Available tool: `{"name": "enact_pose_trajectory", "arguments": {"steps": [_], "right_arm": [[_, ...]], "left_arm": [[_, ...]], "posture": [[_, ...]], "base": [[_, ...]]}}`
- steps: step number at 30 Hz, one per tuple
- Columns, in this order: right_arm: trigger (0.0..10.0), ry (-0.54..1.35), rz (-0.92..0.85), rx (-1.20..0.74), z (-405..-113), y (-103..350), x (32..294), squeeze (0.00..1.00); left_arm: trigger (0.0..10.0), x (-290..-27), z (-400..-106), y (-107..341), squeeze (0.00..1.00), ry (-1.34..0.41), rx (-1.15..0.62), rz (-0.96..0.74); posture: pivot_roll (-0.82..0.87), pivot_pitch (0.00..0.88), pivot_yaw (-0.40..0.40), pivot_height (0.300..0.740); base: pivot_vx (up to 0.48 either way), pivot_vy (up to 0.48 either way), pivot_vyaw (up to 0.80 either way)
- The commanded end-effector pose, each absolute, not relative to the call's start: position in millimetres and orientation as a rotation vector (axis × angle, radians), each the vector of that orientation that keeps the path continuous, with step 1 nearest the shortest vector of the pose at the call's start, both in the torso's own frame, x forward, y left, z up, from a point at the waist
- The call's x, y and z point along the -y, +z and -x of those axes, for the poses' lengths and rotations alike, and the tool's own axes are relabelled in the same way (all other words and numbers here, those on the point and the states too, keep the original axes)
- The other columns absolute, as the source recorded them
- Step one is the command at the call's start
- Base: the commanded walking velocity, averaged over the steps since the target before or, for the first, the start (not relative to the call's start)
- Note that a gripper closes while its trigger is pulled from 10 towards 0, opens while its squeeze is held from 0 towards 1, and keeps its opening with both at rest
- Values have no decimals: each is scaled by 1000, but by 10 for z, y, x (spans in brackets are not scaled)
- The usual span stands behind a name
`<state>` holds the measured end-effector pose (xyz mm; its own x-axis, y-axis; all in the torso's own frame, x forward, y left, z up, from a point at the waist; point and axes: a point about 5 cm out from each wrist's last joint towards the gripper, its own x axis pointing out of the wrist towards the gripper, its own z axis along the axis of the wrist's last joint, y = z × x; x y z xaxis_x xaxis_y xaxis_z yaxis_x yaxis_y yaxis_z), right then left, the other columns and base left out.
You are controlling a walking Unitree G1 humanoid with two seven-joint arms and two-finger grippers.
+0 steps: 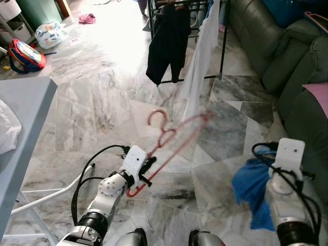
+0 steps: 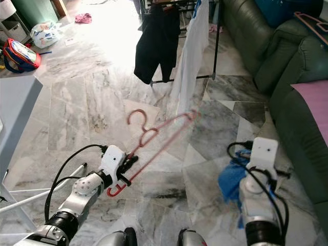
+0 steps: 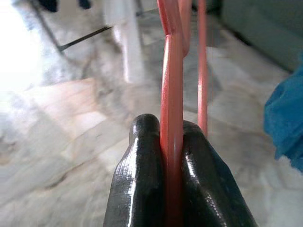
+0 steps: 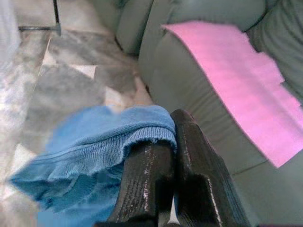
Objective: Hang hanger
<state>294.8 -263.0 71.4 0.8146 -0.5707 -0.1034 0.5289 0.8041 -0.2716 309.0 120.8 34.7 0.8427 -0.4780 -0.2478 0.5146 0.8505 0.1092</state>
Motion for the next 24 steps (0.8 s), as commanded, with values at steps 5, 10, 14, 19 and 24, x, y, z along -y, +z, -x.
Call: {"name": "enact_pose_trajectory", "arguments": {"steps": [5, 10, 14, 19, 24], "right_arm": [[8196, -597, 227, -155, -2958, 774, 2651, 0], [8196, -597, 227, -155, -2958, 774, 2651, 0], [8196, -597, 227, -155, -2958, 774, 2651, 0], [8196, -597, 227, -155, -2958, 774, 2651, 0], [8196, -597, 227, -155, -2958, 774, 2651, 0]], "left_arm": [[10000, -1252, -3076, 312, 0, -508, -237, -178], [10000, -1252, -3076, 312, 0, -508, -237, -178], [10000, -1252, -3076, 312, 0, -508, -237, -178], [10000, -1252, -3076, 312, 0, -508, -237, -178], [10000, -1252, -3076, 312, 0, -508, -237, -178]], "posture": [[-57, 173, 44, 740], [-57, 173, 44, 740], [-57, 173, 44, 740], [-57, 173, 44, 740], [-57, 173, 44, 740]], "base": [[0, 0, 0], [0, 0, 0], [0, 0, 0], [0, 0, 0], [0, 0, 0]]}}
